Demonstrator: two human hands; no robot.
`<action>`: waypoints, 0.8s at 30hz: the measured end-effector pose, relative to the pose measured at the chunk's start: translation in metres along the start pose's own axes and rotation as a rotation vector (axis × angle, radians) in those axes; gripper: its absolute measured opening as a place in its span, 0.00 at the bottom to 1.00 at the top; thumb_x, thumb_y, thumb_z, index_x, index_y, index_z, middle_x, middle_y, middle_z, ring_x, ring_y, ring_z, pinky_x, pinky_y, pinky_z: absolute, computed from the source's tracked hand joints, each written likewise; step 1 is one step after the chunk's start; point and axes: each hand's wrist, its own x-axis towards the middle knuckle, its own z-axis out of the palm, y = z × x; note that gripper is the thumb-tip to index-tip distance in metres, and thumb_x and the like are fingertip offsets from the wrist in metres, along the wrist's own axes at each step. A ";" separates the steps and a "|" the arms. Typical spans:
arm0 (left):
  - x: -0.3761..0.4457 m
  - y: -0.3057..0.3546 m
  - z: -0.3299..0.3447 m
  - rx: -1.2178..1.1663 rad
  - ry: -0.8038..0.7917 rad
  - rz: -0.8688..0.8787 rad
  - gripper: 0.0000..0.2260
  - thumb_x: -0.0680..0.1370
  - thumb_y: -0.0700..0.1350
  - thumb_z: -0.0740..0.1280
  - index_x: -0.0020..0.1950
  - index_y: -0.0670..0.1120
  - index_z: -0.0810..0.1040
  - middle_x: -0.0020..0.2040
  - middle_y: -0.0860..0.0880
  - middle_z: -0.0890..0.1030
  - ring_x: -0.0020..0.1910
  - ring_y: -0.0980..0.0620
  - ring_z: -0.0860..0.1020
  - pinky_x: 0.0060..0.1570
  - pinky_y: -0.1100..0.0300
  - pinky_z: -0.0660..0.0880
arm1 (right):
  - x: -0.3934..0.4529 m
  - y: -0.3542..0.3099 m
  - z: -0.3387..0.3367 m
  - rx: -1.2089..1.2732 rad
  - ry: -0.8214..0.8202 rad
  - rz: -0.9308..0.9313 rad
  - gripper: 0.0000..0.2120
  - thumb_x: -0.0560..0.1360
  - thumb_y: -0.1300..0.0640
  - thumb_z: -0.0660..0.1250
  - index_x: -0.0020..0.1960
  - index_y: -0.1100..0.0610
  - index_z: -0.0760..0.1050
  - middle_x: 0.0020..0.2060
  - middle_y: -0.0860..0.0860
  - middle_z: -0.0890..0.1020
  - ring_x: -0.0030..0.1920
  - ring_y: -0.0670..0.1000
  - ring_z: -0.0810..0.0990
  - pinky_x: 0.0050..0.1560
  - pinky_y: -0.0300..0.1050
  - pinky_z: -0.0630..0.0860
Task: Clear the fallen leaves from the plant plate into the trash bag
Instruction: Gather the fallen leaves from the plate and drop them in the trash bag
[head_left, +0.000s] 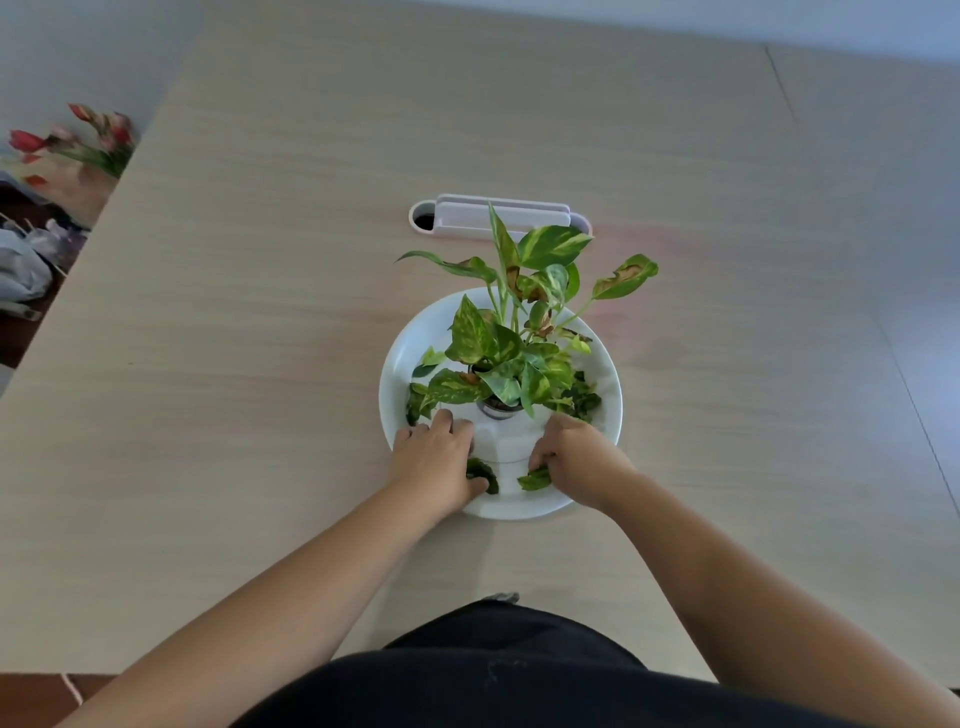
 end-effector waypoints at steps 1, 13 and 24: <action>-0.001 -0.001 0.000 -0.010 0.011 0.002 0.21 0.69 0.62 0.68 0.55 0.51 0.71 0.55 0.50 0.72 0.50 0.47 0.77 0.55 0.51 0.67 | -0.001 0.000 -0.002 0.014 0.039 0.031 0.16 0.76 0.64 0.58 0.52 0.53 0.83 0.55 0.51 0.74 0.53 0.54 0.77 0.54 0.46 0.76; -0.002 0.021 0.001 0.106 -0.013 -0.092 0.35 0.66 0.71 0.65 0.62 0.46 0.70 0.58 0.47 0.73 0.52 0.44 0.77 0.53 0.48 0.65 | 0.003 -0.032 0.019 -0.165 -0.001 0.230 0.24 0.72 0.44 0.70 0.60 0.58 0.71 0.57 0.55 0.71 0.58 0.58 0.74 0.46 0.48 0.71; -0.005 0.016 0.011 -0.157 0.014 0.029 0.06 0.74 0.41 0.65 0.50 0.45 0.75 0.50 0.45 0.70 0.43 0.42 0.74 0.36 0.54 0.69 | 0.005 -0.023 0.020 -0.205 0.016 0.200 0.14 0.74 0.68 0.62 0.56 0.57 0.79 0.57 0.54 0.77 0.52 0.56 0.80 0.44 0.44 0.75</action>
